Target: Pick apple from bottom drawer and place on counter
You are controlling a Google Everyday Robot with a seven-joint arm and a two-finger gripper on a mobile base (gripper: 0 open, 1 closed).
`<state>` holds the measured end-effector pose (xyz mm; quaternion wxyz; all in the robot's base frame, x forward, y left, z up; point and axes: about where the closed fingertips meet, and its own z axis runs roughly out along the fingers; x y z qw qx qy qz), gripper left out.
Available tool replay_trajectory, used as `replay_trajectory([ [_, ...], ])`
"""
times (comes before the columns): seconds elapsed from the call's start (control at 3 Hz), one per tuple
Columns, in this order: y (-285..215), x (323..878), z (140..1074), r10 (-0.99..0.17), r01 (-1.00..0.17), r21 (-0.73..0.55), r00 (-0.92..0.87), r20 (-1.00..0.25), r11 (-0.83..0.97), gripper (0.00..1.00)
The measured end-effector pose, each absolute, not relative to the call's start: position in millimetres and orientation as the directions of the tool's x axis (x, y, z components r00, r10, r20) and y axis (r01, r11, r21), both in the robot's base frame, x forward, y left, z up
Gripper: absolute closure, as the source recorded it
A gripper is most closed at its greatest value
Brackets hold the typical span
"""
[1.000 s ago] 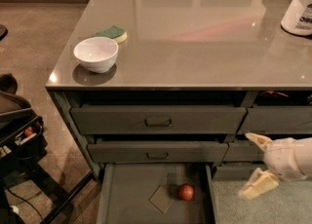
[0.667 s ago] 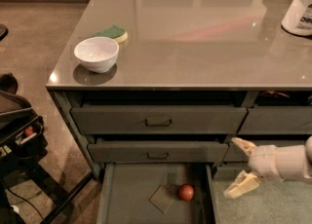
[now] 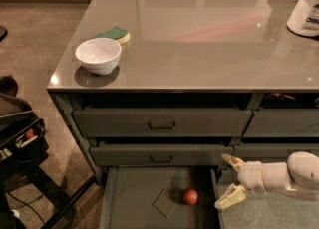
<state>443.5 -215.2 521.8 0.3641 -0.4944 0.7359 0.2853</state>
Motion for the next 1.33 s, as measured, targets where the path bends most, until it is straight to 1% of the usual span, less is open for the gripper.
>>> replay_trajectory([
  [0.33,-215.1,443.4,522.2,-0.52,-0.936,0.06,-0.246,-0.818,0.348,0.0],
  [0.67,-208.5,443.9,492.1,-0.482,-0.913,0.104,-0.302,-0.823,0.394,0.0],
  [1.0,-207.3,450.3,446.6,-0.437,-0.882,0.132,-0.349,-0.829,0.453,0.0],
  [1.33,-193.1,450.4,353.4,-0.359,-0.843,0.208,-0.417,-0.835,0.496,0.0],
])
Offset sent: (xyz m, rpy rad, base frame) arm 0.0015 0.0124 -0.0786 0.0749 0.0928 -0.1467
